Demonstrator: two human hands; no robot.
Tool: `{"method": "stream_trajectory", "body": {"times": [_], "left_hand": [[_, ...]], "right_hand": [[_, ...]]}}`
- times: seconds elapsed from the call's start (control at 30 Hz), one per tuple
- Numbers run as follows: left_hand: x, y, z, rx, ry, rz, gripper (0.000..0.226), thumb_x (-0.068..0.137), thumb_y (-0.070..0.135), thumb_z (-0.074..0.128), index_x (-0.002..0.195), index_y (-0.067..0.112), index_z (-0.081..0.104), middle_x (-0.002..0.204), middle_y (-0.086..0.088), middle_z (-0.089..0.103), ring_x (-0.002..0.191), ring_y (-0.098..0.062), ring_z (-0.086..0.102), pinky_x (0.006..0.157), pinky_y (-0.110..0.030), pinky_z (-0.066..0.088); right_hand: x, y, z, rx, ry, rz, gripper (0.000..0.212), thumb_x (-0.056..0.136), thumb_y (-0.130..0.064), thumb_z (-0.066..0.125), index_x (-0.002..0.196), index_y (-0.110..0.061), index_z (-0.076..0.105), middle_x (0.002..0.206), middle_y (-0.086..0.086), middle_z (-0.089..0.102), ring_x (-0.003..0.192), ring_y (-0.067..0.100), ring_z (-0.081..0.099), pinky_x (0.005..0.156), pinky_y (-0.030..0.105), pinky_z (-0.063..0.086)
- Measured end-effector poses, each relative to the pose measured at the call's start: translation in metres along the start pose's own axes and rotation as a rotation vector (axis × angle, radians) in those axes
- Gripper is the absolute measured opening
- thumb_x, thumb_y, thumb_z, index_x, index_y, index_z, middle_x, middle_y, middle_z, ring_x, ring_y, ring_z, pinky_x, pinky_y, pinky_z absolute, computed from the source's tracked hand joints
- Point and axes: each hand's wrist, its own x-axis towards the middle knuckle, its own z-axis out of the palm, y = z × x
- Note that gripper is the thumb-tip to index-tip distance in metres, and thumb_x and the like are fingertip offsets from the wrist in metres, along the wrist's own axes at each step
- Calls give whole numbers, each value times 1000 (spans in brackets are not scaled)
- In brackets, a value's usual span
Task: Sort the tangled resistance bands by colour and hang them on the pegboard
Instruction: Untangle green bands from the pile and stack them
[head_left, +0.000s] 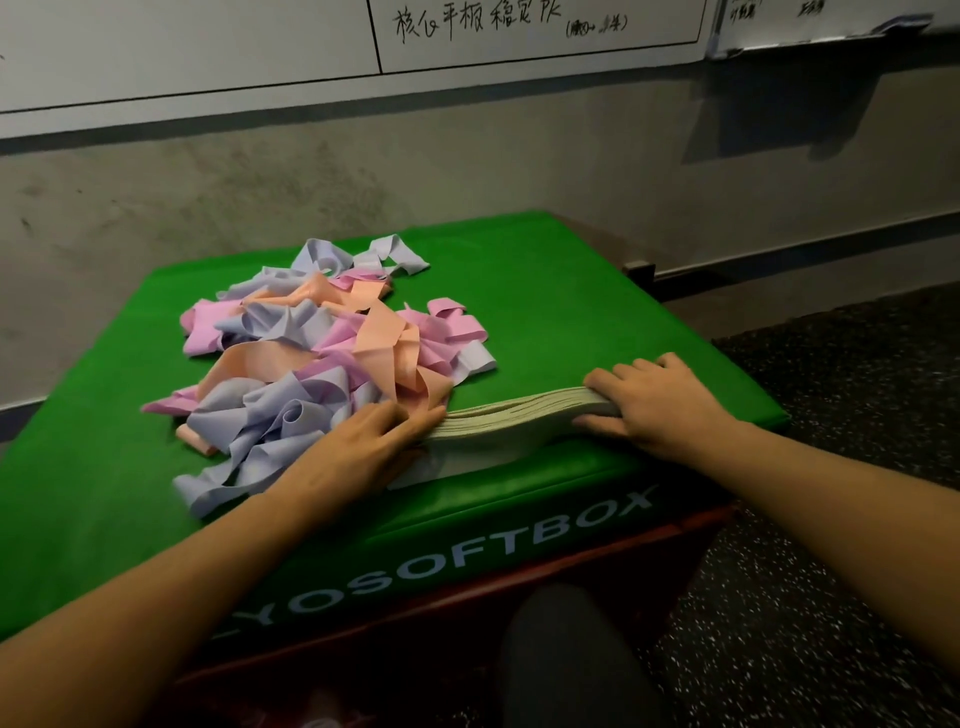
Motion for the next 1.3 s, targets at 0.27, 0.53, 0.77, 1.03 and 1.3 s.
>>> {"method": "stream_trajectory", "body": {"times": [0.27, 0.53, 0.77, 1.03, 1.3], "left_hand": [[-4, 3, -4, -221, -196, -144, 78, 95, 37, 52, 157, 40, 5, 135, 3, 38, 113, -10, 37, 103, -28, 36], [-1, -6, 0, -828, -64, -395, 63, 91, 7, 67, 123, 59, 56, 117, 2, 59, 97, -9, 62, 87, -18, 51], [33, 2, -17, -1216, 124, -570, 47, 86, -8, 66, 117, 28, 64, 110, 0, 72, 101, -19, 69, 79, -23, 57], [151, -11, -25, -1288, 113, -661, 50, 87, -4, 65, 123, 30, 59, 116, -16, 61, 100, -30, 67, 86, -38, 59], [288, -2, 16, -1179, 73, -706, 52, 82, -19, 58, 117, 20, 61, 110, -16, 59, 100, -28, 58, 95, -39, 53]], "right_hand": [[-2, 7, 4, 111, 33, -88, 50, 77, -61, 32, 109, -27, 51, 97, -2, 60, 84, 19, 53, 77, 35, 47], [-15, 26, 5, 386, -57, -73, 49, 91, -34, 59, 140, -33, 48, 116, -3, 56, 107, 17, 53, 94, 29, 42], [-31, 35, 4, 767, 11, 77, 62, 94, -31, 64, 137, -64, 33, 118, -6, 63, 98, 17, 64, 90, 33, 53], [-35, 61, 1, 1000, -7, 255, 52, 94, -25, 65, 127, -52, 35, 100, 7, 62, 82, 23, 67, 80, 34, 53], [-19, 85, 6, 1214, 26, 380, 46, 96, -15, 60, 121, -53, 48, 93, 4, 55, 68, 23, 56, 61, 35, 55]]}}
